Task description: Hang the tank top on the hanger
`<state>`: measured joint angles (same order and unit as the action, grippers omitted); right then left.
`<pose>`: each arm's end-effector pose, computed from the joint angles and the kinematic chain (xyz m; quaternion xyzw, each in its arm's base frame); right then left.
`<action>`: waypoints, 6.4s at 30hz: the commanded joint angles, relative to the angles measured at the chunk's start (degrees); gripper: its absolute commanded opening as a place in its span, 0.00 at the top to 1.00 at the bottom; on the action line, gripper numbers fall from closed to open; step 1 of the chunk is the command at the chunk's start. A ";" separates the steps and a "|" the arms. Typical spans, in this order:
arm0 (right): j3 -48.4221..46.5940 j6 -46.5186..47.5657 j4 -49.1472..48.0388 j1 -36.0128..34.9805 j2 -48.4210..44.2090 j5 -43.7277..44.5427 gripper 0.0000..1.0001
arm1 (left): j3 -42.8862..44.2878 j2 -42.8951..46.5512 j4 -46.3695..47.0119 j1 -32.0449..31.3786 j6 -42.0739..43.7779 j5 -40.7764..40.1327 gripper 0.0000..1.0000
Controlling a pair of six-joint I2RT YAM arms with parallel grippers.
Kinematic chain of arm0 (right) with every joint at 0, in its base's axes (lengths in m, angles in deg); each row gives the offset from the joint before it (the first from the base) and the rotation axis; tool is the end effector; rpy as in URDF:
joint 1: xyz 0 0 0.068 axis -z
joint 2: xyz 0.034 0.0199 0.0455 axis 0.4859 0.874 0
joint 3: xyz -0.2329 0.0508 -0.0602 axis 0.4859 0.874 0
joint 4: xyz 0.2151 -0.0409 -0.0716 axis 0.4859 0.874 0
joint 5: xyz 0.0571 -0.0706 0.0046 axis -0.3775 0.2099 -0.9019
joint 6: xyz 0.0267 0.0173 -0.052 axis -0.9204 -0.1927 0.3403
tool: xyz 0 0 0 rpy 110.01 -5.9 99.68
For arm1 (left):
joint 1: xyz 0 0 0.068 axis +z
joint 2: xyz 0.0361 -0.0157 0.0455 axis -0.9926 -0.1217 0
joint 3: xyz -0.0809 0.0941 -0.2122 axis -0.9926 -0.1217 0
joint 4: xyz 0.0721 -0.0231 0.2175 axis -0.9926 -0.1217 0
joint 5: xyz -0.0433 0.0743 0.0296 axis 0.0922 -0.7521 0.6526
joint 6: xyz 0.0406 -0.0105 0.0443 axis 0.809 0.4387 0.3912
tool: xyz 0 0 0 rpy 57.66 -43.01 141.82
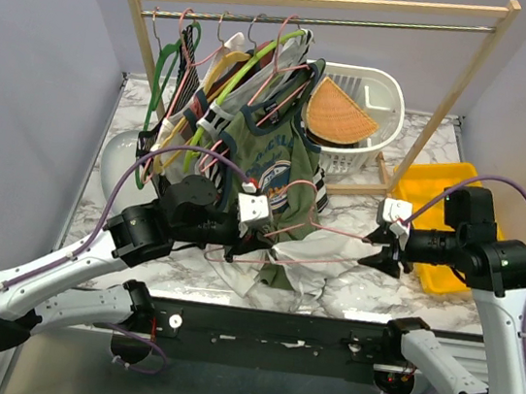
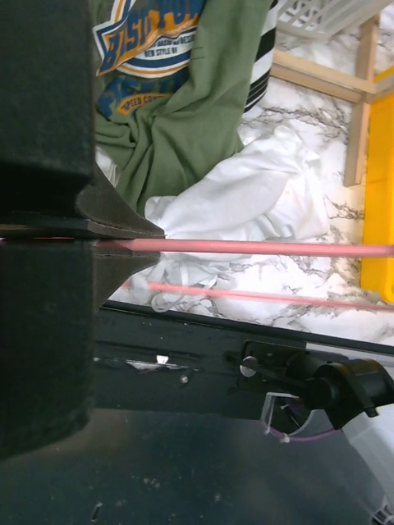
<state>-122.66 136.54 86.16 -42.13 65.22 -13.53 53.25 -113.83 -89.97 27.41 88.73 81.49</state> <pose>0.0910 0.0577 0.3491 -0.5994 0.6272 0.2815 0.4101 0.0882 -0.1600 0.3336 0.4835 0.6501 -0.3982 0.4301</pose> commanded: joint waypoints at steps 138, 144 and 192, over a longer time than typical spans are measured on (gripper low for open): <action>0.17 -8.43 -25.31 -0.12 -15.10 23.93 1.00 | -4.09 15.85 0.23 0.93 -12.08 4.15 1.00; -1.23 -7.64 -22.77 -0.04 -14.93 18.93 1.00 | -4.36 14.98 -0.21 0.93 -12.17 3.98 1.00; -5.62 8.44 -13.36 -0.04 -13.52 3.02 1.00 | -4.00 20.95 -2.76 0.93 -14.02 4.76 1.00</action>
<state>-124.85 141.63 69.68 -42.46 50.53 -5.42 49.69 -93.79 -94.10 28.16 75.24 82.60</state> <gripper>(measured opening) 0.008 0.032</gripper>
